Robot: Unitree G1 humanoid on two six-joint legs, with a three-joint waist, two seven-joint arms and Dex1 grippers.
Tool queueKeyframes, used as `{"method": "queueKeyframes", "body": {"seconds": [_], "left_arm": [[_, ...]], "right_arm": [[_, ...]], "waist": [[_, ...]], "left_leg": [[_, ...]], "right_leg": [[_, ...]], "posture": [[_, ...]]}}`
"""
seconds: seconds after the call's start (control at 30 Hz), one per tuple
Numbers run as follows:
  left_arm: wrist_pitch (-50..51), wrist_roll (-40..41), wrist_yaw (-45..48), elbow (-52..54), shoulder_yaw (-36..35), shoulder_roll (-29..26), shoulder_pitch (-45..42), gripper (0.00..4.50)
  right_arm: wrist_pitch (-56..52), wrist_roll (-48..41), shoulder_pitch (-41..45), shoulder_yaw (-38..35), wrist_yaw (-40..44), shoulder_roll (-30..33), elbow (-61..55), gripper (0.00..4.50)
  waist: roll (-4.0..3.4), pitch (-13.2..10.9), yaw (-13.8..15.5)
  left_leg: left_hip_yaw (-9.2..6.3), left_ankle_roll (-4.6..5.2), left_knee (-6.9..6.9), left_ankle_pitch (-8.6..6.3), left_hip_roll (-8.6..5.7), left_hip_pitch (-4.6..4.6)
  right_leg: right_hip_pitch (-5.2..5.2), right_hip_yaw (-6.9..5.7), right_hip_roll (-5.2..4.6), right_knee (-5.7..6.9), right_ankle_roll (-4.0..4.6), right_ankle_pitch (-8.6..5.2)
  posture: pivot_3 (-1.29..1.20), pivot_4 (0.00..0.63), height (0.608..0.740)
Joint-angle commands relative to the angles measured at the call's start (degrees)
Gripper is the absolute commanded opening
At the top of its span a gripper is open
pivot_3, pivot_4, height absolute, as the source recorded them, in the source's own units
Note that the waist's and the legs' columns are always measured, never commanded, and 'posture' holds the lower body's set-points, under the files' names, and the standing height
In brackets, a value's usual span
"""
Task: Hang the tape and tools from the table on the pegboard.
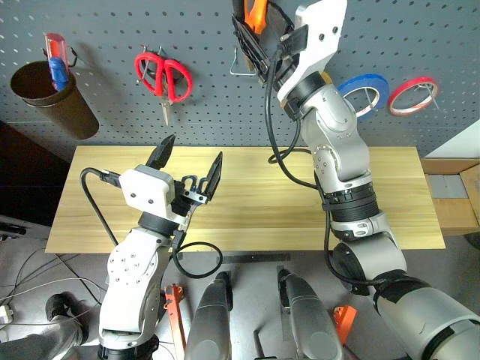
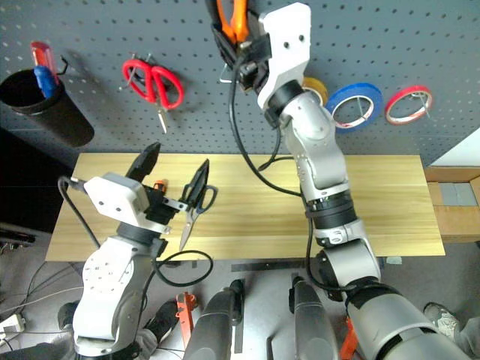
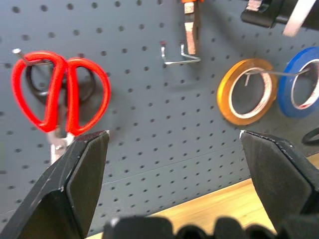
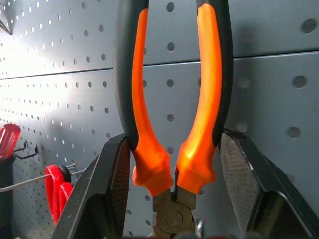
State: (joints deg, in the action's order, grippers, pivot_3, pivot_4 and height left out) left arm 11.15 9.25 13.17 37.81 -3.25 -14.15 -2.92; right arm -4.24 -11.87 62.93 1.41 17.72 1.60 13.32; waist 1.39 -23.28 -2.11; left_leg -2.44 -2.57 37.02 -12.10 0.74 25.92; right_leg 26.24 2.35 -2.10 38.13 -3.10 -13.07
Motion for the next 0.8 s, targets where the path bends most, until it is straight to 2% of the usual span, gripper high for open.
{"method": "queueKeyframes", "body": {"seconds": [0.03,0.53,0.8], "left_arm": [[-0.1,0.8,0.1,3.2,0.1,0.0,0.9,4.50],[0.1,1.1,0.1,3.0,-0.1,0.1,0.9,4.50],[0.1,1.5,0.2,2.8,-0.5,-0.1,1.5,4.50]], "right_arm": [[2.0,0.3,1.4,0.5,0.2,-0.7,-4.0,2.13],[7.0,4.4,3.8,0.2,-2.5,-1.6,4.5,2.13],[2.3,5.0,-0.9,3.3,0.2,-1.5,1.2,2.13]], "waist": [[0.00,0.0,0.2],[0.00,0.0,0.2],[0.00,0.0,0.3]], "left_leg": [[0.00,0.00,-0.01,0.00,0.00,0.00],[0.00,0.00,0.00,0.00,-0.02,0.00],[-0.01,0.00,-0.01,0.00,-0.02,-0.01]], "right_leg": [[0.00,0.00,0.00,0.01,0.00,0.00],[0.01,-0.01,0.03,0.00,0.00,0.00],[0.00,-0.01,0.03,0.00,0.00,0.00]], "posture": [[0.02,0.382,0.740],[0.03,0.379,0.740],[0.02,0.382,0.740]]}}
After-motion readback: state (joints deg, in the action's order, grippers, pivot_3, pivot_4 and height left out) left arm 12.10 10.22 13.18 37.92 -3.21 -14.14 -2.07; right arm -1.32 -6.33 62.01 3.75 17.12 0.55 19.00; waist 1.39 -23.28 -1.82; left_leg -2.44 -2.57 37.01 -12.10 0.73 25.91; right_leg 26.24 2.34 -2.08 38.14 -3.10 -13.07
